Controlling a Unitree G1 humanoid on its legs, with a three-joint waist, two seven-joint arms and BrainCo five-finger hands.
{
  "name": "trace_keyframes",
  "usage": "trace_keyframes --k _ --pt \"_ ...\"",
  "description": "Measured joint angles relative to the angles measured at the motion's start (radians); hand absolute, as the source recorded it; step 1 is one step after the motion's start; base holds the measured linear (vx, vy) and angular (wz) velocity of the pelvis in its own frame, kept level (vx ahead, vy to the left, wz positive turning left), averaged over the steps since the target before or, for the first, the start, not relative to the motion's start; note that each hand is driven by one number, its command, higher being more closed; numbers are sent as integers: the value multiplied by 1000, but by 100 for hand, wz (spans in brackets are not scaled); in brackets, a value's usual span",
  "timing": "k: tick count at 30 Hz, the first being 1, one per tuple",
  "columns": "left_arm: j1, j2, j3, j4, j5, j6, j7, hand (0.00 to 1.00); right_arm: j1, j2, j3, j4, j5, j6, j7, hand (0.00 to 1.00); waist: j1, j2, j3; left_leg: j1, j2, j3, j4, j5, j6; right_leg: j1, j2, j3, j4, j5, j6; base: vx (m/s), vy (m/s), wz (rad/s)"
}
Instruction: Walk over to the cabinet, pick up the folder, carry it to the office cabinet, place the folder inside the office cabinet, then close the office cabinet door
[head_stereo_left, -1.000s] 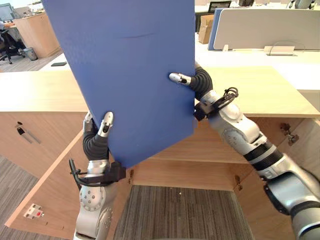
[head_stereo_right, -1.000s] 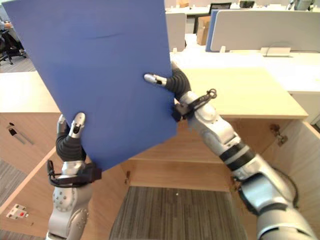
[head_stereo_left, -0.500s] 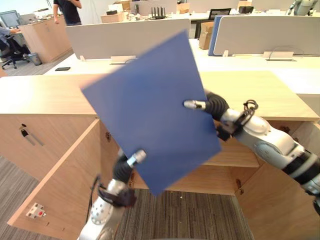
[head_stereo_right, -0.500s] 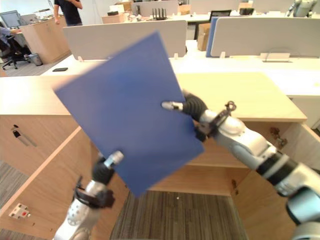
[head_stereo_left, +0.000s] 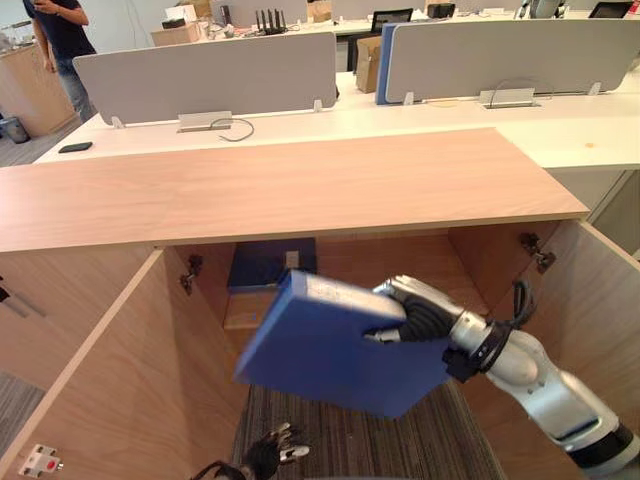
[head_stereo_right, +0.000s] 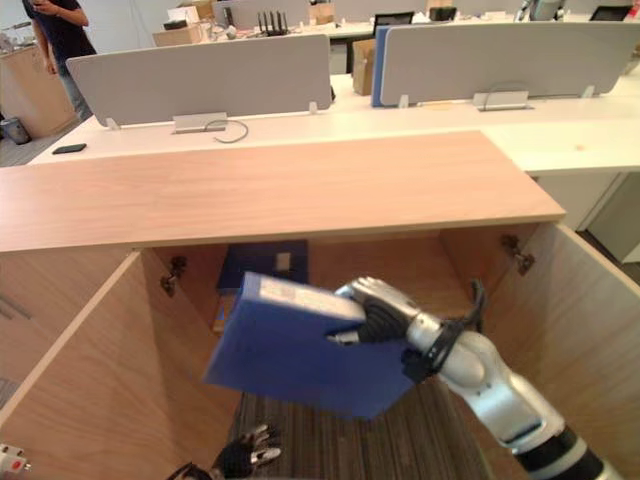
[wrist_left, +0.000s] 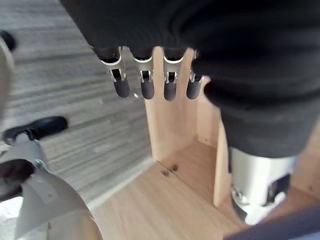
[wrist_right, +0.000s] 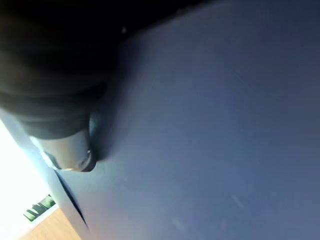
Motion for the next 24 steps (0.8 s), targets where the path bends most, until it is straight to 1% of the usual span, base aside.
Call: trace_keyframes --k 1,3,5,6,7,8,9,10,11,13,14,15,17,19,20,22,23,24 --pt "1 -8 22 31 16 0 7 0 12 0 -1 17 -44 -7 -6 100 0 0 6 0 -1 0 2 -1 0 1 3 0 1 0 0 0 0 0" --pt "-5 -16 114 113 61 1 28 0 48 2 0 104 -190 -14 -7 100 2 -1 14 0 -3 -1 10 -5 -1 2 3 0 5 0 0 0 0 0" --pt "-6 -22 166 138 87 0 39 0 48 3 1 170 -250 -18 -7 100 4 4 28 -6 -2 0 37 -20 0 4 -2 0 13 -4 3 0 0 0" --pt "-9 -22 185 158 113 -1 53 0 45 8 1 229 -285 -17 -11 100 2 7 45 -25 1 0 80 -41 2 -4 -6 0 32 -11 5 -61 31 -4" --pt "-9 -23 193 168 140 -1 65 0 39 11 3 283 -309 -17 -12 100 2 24 58 -46 5 -1 130 -65 4 -19 -8 0 65 -27 7 -59 28 -3" --pt "-8 -24 193 175 155 0 71 0 34 12 4 311 -322 -17 -11 100 2 28 68 -59 8 -1 159 -78 6 -31 -9 -1 90 -38 9 -75 15 -1" --pt "-7 -30 195 184 175 2 80 0 18 17 5 368 -328 -15 -12 100 2 41 92 -81 17 -5 211 -101 9 -50 -11 -2 136 -58 11 -94 25 -1" --pt "-5 -38 194 189 190 1 87 0 -9 39 5 430 -334 -3 -12 100 3 54 110 -104 22 -5 259 -123 12 -74 -12 -3 182 -78 13 -123 36 1" --pt "-5 -45 201 188 192 0 91 0 -26 54 5 461 -337 6 -15 100 3 60 122 -113 24 -7 283 -134 14 -86 -13 -3 207 -89 14 -167 59 -1" --pt "-5 -55 201 159 195 -4 99 0 -115 114 3 557 -337 45 -27 100 5 80 169 -170 29 -7 394 -182 28 -159 -20 7 327 -145 20 -187 70 -5" --pt "-5 -55 201 150 195 -7 100 0 -140 129 0 575 -335 53 -35 100 6 84 181 -188 30 -6 425 -194 31 -183 -23 9 367 -163 22 -213 75 -5" --pt "-8 -54 202 128 183 -11 104 0 -195 162 -10 609 -321 81 -56 100 5 86 212 -234 28 -4 497 -223 40 -244 -35 14 465 -205 27 -166 57 0" --pt "-8 -53 204 111 171 -18 108 0 -235 194 -38 626 -290 108 -79 100 7 87 238 -283 24 -5 573 -255 49 -304 -51 17 563 -248 30 -148 60 6" --pt "-10 -55 211 88 155 -25 117 0 -291 249 -104 647 -218 145 -116 100 13 92 270 -356 16 0 681 -308 60 -392 -73 29 696 -314 36 -121 70 2" --pt "-11 -55 214 86 153 -26 119 0 -307 262 -121 655 -192 152 -124 100 15 92 275 -374 13 3 705 -320 64 -416 -81 32 728 -327 38 -79 65 -3" --pt "-16 -64 237 87 132 -26 139 0 -360 302 -188 683 -34 176 -172 100 18 91 287 -437 0 15 779 -358 74 -496 -105 47 827 -372 45 -53 57 -1" --pt "-16 -65 250 87 124 -26 145 0 -376 322 -221 683 31 185 -193 100 20 87 292 -457 -7 23 807 -372 78 -528 -120 55 869 -390 48 2 38 -4" --pt "-19 -68 264 87 120 -26 148 0 -396 342 -261 684 129 189 -219 100 24 82 300 -474 -16 39 836 -390 83 -561 -134 71 920 -413 53 28 28 -7"
